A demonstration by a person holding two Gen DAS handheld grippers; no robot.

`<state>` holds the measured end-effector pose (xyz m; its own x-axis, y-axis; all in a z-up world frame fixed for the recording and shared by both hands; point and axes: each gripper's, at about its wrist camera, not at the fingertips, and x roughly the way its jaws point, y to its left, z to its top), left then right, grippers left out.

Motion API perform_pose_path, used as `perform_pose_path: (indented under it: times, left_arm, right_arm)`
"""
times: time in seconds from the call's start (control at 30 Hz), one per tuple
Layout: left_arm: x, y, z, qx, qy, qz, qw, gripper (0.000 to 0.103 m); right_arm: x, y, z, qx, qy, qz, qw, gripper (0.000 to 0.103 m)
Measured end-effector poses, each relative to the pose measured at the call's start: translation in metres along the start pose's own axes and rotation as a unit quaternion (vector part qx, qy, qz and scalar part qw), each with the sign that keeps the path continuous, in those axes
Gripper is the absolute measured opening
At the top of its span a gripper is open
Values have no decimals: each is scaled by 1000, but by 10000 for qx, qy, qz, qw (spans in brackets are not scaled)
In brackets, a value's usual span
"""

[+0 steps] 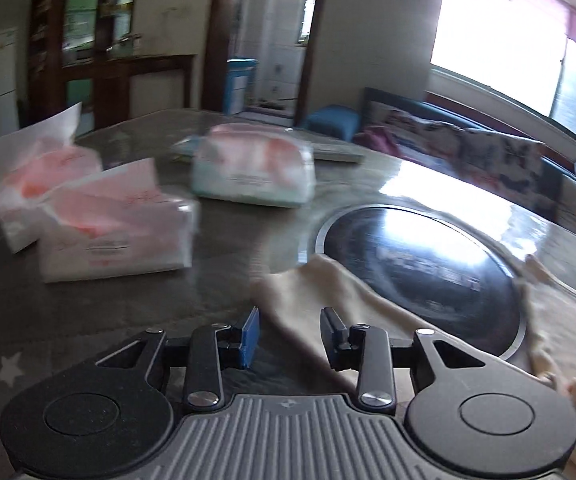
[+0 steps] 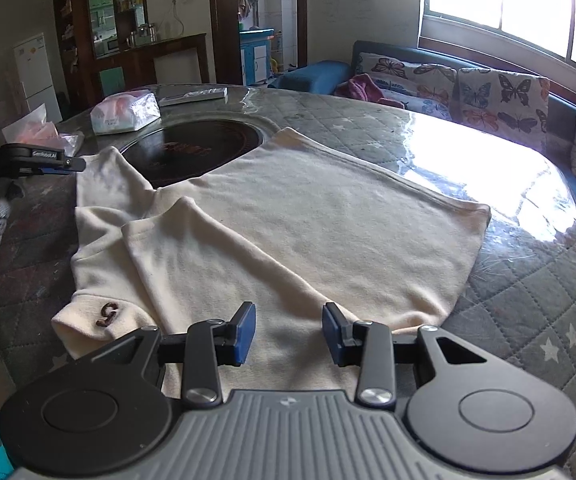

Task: Fold clothes
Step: 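Move the left gripper toward the sleeve with the dark logo, then grasp the logo sleeve with the left gripper, fold it across the body, release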

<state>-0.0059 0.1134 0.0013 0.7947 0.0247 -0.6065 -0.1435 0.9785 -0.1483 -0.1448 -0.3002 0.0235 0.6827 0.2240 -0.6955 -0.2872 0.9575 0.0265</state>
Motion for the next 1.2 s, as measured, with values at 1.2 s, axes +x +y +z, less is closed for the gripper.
perform_pose_path:
  times: [1.2]
  left_arm:
    - [-124,-185,-5,1525,-489,-4345,8863,5]
  right_arm:
    - [-27,-36,-12,902,-437,-40,9950,37]
